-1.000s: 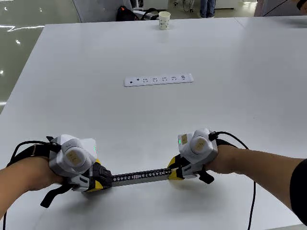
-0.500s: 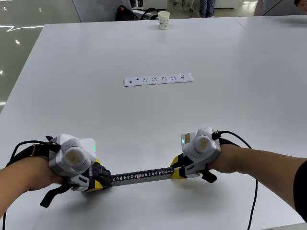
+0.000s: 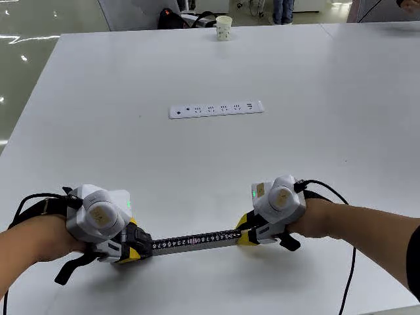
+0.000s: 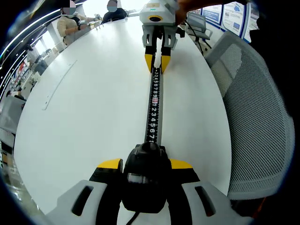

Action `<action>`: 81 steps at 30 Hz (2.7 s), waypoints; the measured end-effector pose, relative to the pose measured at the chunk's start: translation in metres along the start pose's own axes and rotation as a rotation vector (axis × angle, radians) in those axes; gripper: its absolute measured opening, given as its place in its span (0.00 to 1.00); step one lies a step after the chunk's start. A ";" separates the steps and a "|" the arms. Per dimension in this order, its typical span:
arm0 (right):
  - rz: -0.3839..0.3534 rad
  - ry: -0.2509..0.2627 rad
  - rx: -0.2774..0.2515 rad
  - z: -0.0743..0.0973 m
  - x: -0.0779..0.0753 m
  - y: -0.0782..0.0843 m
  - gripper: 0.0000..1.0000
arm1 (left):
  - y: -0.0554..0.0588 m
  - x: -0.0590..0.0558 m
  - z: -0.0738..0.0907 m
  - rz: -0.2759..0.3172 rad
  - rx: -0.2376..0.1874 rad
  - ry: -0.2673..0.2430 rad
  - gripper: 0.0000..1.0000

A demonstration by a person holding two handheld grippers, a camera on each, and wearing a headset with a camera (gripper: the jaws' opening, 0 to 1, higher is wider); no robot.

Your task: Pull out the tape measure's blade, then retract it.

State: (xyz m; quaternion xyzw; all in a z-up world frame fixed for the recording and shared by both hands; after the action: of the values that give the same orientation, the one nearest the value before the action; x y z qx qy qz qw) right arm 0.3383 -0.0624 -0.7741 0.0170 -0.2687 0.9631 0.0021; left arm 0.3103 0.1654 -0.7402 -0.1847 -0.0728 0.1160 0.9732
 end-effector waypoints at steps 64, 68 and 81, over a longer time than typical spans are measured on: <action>-0.049 0.017 0.005 0.020 0.002 0.032 0.09 | 0.000 -0.001 0.000 -0.005 0.005 0.004 0.32; -0.049 0.019 0.005 0.021 0.002 0.033 0.09 | 0.000 -0.001 -0.001 -0.006 0.006 0.004 0.32; -0.057 0.020 0.006 0.023 0.001 0.036 0.09 | 0.000 0.000 -0.001 -0.004 0.005 0.004 0.32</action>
State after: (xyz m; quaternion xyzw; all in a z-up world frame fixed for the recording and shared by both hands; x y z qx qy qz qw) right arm 0.3373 -0.1051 -0.7733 0.0151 -0.2650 0.9636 0.0320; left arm 0.3101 0.1649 -0.7413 -0.1825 -0.0710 0.1136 0.9740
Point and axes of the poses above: the centre of the closed fingertips' face, and the gripper's own axes: z roughly backward along the fingers, x roughly to its left, y roughly out of its underside, the point moved 4 cm from there along z, roughly backward along the fingers, and after that the axes turned 5 degrees about x, right-handed, at the moved point
